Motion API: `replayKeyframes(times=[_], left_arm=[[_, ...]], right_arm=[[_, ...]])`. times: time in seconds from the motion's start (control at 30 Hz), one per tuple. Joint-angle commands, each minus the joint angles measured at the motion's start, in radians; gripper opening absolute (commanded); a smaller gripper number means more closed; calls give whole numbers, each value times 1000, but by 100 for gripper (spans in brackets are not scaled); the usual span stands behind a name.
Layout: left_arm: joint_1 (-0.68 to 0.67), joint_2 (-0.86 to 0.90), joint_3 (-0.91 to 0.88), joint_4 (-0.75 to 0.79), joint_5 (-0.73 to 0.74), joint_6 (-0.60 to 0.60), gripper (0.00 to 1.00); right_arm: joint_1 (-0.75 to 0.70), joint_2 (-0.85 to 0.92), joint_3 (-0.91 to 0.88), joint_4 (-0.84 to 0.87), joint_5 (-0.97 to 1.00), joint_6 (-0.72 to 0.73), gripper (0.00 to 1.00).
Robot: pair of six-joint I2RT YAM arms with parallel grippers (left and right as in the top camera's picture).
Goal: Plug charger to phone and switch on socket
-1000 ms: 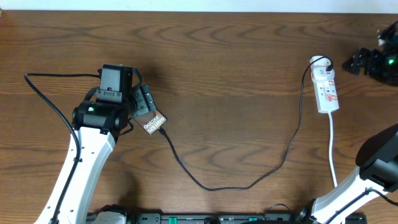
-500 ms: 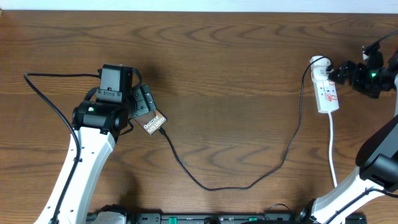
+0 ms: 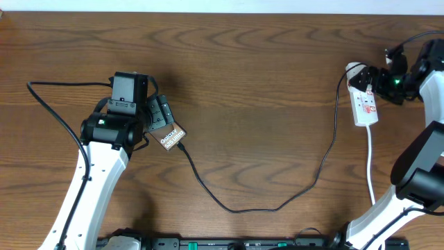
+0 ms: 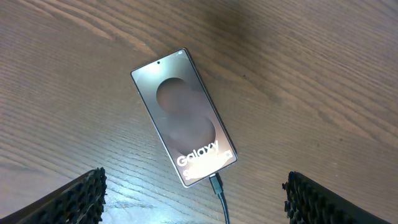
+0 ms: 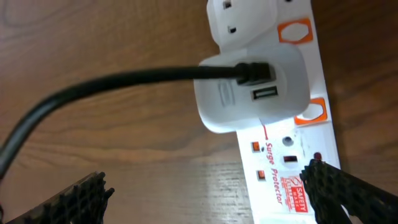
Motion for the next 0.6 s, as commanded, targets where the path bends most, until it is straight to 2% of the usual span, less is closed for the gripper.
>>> replayKeyframes(times=[0.0,0.57], left_arm=[[-4,-2,12,-6,-20,-2,90],[-4,-2,12,-6,-21,-2,89]], right_arm=[[-1,-6,-5,8,13,48,99],[-3,61,-4,45,-34,77,99]])
